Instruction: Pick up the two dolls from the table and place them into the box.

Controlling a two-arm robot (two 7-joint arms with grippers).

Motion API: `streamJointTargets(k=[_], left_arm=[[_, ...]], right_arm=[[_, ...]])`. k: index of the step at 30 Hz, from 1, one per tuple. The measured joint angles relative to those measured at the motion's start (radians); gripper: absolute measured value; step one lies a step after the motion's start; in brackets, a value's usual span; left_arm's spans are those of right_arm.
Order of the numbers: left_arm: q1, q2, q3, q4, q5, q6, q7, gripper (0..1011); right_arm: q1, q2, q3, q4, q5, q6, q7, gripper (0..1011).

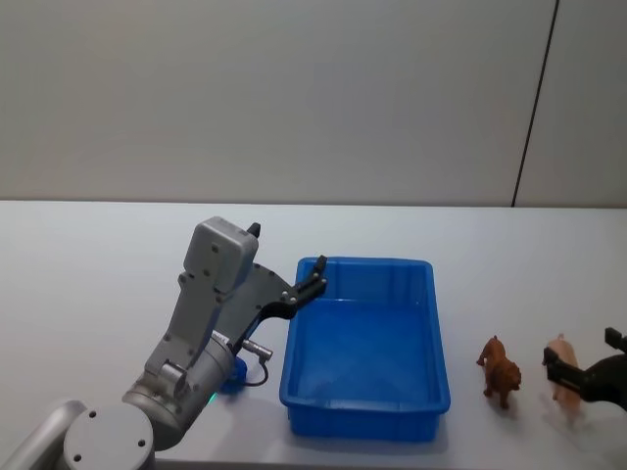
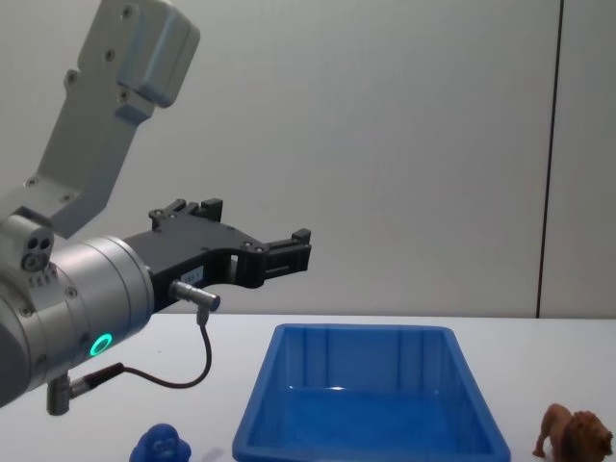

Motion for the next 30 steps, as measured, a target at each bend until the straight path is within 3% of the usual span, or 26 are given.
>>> streamJointTargets(k=[19, 30], left_arm=[[0.000, 0.000, 0.000, 0.000, 0.000, 0.000, 0.000, 1002], [0.000, 0.000, 0.000, 0.000, 0.000, 0.000, 0.000, 1002]], right_arm=[[0.005, -0.014, -0.020, 0.038, -0.038, 0.079, 0.016, 995], [0.017, -0.026, -0.028, 0.055, -0.043, 0.114, 0.021, 705]])
